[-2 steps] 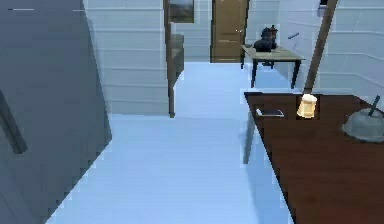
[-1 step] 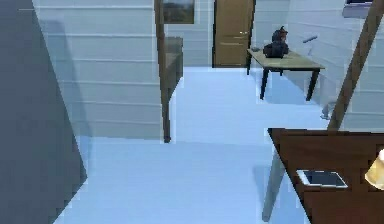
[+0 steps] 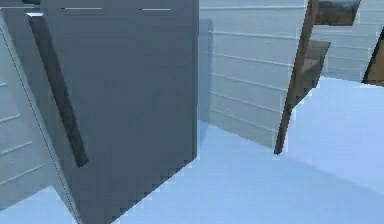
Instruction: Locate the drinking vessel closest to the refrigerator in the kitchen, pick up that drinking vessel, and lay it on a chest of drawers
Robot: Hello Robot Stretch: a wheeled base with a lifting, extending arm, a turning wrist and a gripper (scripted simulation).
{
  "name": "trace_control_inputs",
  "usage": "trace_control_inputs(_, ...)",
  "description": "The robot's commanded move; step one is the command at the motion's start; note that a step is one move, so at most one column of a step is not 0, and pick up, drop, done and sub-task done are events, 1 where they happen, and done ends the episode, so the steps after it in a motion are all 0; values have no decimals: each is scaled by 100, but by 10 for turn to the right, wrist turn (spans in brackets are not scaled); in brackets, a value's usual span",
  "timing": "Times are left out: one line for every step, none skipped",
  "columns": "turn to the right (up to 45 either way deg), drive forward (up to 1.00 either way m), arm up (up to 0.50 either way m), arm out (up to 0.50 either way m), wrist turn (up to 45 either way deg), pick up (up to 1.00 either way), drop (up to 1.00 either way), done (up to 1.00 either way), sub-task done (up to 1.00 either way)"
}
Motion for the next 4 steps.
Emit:
trace_control_inputs(450, 0, 0, 0, 0, 0, 0, 0, 0)
trace_control_inputs(150, 0, 0, 0, 0, 0, 0, 0, 0)
trace_control_inputs(0, 25, 0, 0, 0, 0, 0, 0, 0)
trace_control_inputs(-450, 0, 0, 0, 0, 0, 0, 0, 0)
